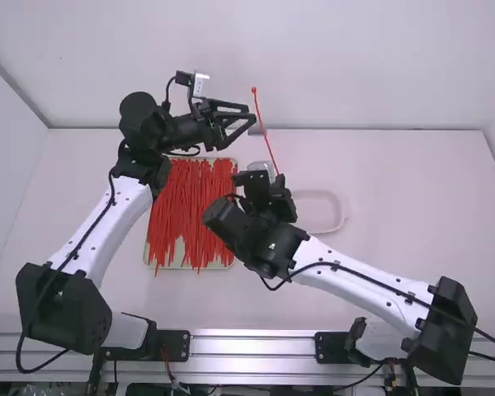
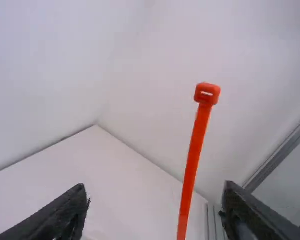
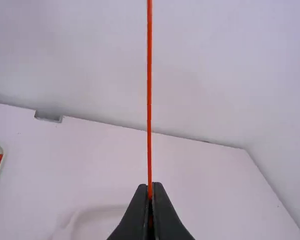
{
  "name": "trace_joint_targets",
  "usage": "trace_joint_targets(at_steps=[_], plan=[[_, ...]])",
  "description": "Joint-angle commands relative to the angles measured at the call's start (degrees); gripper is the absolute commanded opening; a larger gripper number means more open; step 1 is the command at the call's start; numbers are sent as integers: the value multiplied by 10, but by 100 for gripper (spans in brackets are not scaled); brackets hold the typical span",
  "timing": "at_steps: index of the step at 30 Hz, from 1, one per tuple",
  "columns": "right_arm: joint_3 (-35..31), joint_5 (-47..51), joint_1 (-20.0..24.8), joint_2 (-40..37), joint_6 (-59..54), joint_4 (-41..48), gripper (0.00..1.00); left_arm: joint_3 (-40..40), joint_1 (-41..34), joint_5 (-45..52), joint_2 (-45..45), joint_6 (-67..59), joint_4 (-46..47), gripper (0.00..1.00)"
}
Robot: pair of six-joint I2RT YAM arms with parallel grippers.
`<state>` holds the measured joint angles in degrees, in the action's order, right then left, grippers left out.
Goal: Fasten the cable tie
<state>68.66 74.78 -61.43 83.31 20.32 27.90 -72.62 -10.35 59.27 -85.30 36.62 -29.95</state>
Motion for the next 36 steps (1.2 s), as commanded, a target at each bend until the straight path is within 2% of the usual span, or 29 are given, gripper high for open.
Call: trace_joint_targets(at_steps=[1,9,16,23,24,25,31,32,34,36], plan=[[17,16,-7,4,2,0,0,3,1,-5,7,1,-8,62],[17,15,-12,4,-8,-1,0,2,-5,-18,7,30,-43,63],[17,2,-13,4,-9,-2,0,2,-2,-20,7,45,-70,39],[17,-17,-13,4,-27,-6,0,3,-6,-20,7,45,-68,34],[17,-15,-13,4,-25,-4,0,3,-6,-20,7,45,-68,16],[17,-14,-13,4,-26,-4,0,3,-6,-20,7,45,-66,2],[17,-15,-12,4,-28,-4,0,3,-5,-40,7,40,-35,2],[17,-15,-12,4,-28,-4,7,3,-5,-39,7,34,-30,1],[17,-17,-13,4,-28,0,40,3,-4,-36,7,25,-25,1],[17,-20,-13,4,-28,1,58,3,0,-36,7,24,-21,1]])
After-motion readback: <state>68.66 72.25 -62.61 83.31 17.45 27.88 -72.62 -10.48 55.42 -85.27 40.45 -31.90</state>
